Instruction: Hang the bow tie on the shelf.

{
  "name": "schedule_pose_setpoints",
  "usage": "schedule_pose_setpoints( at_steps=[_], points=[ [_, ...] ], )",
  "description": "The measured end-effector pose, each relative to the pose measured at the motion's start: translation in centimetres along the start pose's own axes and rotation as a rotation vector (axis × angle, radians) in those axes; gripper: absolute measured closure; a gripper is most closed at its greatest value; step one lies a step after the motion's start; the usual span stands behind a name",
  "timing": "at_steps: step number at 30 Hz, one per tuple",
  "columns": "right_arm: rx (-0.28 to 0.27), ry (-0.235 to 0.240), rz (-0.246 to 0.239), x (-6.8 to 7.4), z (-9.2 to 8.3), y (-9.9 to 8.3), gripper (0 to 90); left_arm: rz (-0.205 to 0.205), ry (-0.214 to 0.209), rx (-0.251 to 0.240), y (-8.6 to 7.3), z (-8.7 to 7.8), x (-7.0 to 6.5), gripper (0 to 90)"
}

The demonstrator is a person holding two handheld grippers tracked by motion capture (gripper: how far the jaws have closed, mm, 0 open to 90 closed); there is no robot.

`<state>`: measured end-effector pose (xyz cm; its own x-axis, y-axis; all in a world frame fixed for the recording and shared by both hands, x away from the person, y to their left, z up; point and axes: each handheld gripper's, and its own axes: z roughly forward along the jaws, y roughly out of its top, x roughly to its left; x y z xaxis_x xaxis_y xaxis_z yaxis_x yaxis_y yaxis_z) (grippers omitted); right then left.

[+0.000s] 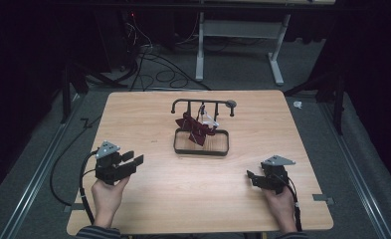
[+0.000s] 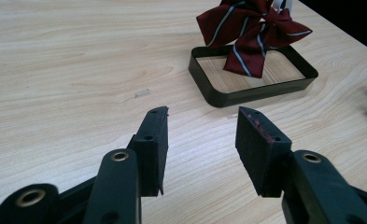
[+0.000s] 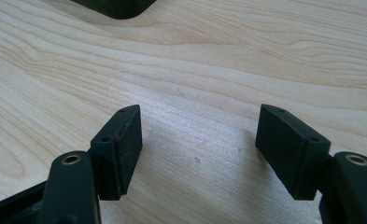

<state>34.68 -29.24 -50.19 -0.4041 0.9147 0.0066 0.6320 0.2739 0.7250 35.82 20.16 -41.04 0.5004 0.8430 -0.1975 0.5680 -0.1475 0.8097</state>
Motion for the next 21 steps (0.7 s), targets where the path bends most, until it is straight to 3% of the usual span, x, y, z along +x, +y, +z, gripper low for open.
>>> schedule_pose_setpoints(
  at_steps=[21],
  points=[
    [0.0,0.0,0.0,0.0,0.0,0.0,32.8,-0.028,0.031,0.042,-2.1,1.1,0.7,53.7]
  ],
)
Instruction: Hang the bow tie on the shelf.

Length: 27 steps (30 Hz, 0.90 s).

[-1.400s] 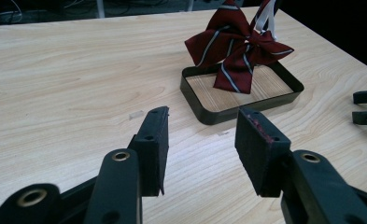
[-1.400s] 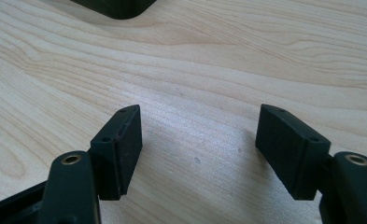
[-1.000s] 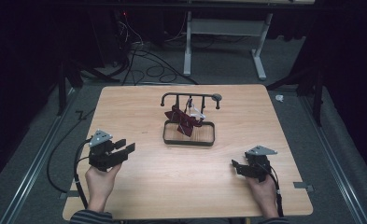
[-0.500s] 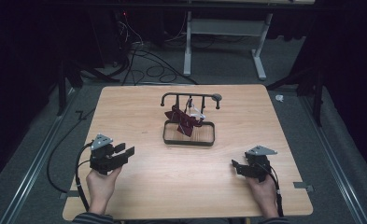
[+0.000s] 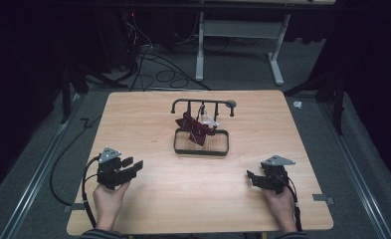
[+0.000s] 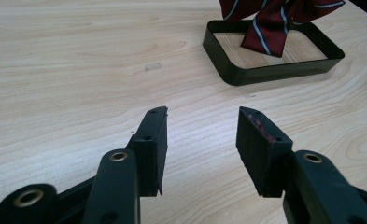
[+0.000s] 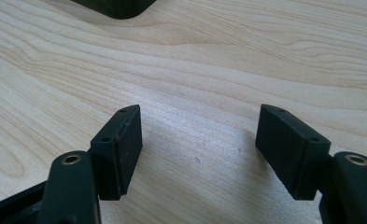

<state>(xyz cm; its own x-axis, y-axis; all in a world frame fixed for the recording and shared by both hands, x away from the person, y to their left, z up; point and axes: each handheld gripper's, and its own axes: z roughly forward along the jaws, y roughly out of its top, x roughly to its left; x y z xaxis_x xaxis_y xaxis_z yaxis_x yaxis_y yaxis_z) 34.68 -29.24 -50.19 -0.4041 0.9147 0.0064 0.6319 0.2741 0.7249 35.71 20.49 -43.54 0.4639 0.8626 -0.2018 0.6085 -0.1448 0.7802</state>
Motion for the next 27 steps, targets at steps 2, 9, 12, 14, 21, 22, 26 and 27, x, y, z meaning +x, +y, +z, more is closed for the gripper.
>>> schedule_pose_setpoints(
  at_steps=[2,9,12,14,21,22,26,27],
  points=[
    [0.0,0.0,-0.001,0.0,0.0,0.0,32.8,-0.006,0.003,0.002,-0.2,0.1,0.1,53.7],
    [0.0,-0.001,-0.001,0.0,0.0,0.0,32.8,-0.011,0.006,0.014,-0.8,0.6,0.2,53.1],
    [0.0,-0.001,-0.001,0.0,0.0,0.0,32.8,-0.01,0.012,0.021,-1.0,0.8,0.3,53.0],
    [0.0,-0.001,-0.001,0.0,0.0,0.0,32.8,-0.011,0.014,0.025,-1.1,0.9,0.3,53.0],
    [0.0,-0.001,-0.001,0.0,0.0,0.0,32.9,-0.012,0.027,0.04,-1.6,1.4,0.4,52.7],
    [0.0,0.0,-0.001,0.0,0.0,0.0,32.9,-0.014,0.03,0.041,-1.7,1.4,0.5,52.7],
    [0.0,0.0,-0.001,0.0,0.0,0.0,32.8,-0.016,0.036,0.048,-2.0,1.7,0.6,52.5],
    [0.0,-0.001,-0.001,0.0,0.0,0.0,32.9,-0.013,0.039,0.051,-2.1,1.8,0.6,52.4]
  ],
)
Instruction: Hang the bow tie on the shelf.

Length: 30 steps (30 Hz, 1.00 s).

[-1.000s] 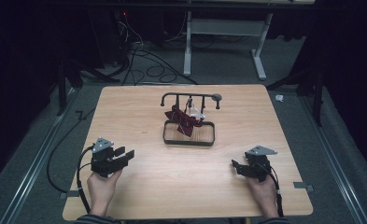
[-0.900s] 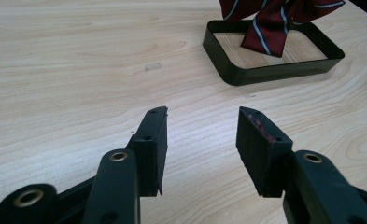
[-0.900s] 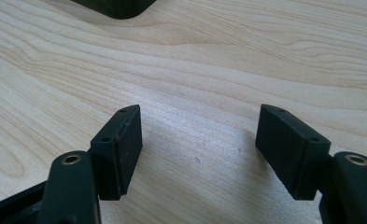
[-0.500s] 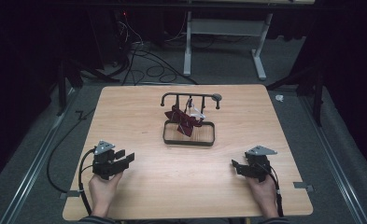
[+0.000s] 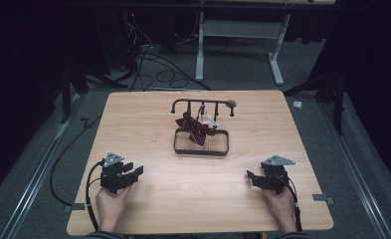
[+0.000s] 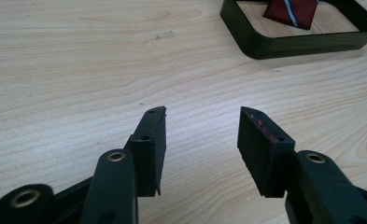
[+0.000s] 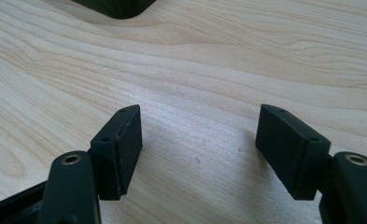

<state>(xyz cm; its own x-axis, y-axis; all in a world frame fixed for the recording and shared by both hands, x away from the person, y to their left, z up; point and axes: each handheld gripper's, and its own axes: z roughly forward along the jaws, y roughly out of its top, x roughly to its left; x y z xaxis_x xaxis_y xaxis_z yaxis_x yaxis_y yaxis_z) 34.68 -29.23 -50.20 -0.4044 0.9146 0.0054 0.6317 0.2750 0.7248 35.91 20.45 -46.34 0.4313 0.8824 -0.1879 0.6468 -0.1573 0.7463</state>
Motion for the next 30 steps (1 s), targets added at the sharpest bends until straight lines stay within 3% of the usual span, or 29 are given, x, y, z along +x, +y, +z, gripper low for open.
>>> schedule_pose_setpoints(
  at_steps=[23,30],
  points=[
    [0.0,0.0,0.0,0.0,0.0,0.0,32.9,0.008,0.021,0.036,-0.9,2.0,0.0,50.9],
    [0.0,0.0,0.002,0.0,0.0,0.0,32.9,0.033,0.045,0.051,-1.0,2.9,-0.2,50.9]
  ],
)
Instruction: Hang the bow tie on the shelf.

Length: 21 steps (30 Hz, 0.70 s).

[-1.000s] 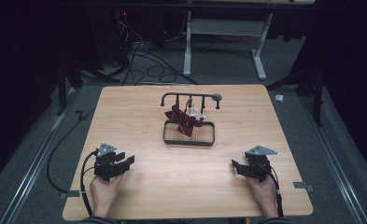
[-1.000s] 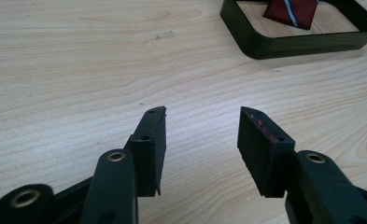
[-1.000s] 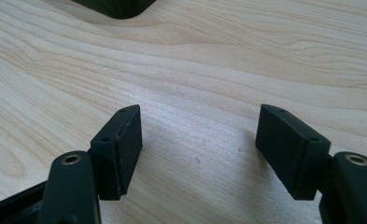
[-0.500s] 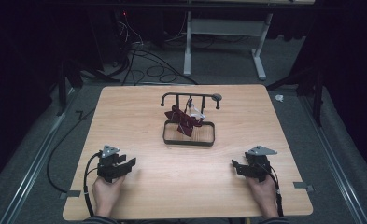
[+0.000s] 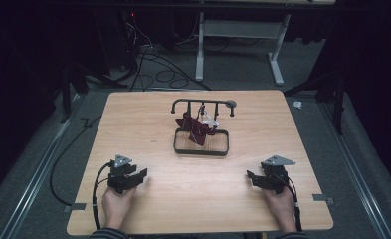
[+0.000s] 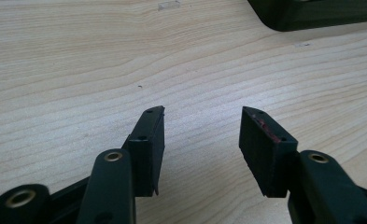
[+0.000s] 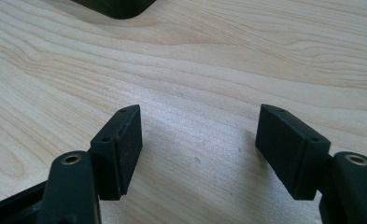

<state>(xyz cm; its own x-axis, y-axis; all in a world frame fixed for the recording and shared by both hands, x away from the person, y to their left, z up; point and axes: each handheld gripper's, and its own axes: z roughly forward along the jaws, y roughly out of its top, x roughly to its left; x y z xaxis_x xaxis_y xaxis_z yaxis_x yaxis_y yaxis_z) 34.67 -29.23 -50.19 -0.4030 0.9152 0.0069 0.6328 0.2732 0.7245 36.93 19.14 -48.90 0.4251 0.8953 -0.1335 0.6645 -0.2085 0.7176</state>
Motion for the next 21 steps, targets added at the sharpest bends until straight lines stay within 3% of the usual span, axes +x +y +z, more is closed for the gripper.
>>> schedule_pose_setpoints(
  at_steps=[21],
  points=[
    [-0.001,0.002,0.0,0.0,0.0,0.0,32.9,0.029,0.048,-0.003,0.0,1.3,-0.4,50.3]
  ],
)
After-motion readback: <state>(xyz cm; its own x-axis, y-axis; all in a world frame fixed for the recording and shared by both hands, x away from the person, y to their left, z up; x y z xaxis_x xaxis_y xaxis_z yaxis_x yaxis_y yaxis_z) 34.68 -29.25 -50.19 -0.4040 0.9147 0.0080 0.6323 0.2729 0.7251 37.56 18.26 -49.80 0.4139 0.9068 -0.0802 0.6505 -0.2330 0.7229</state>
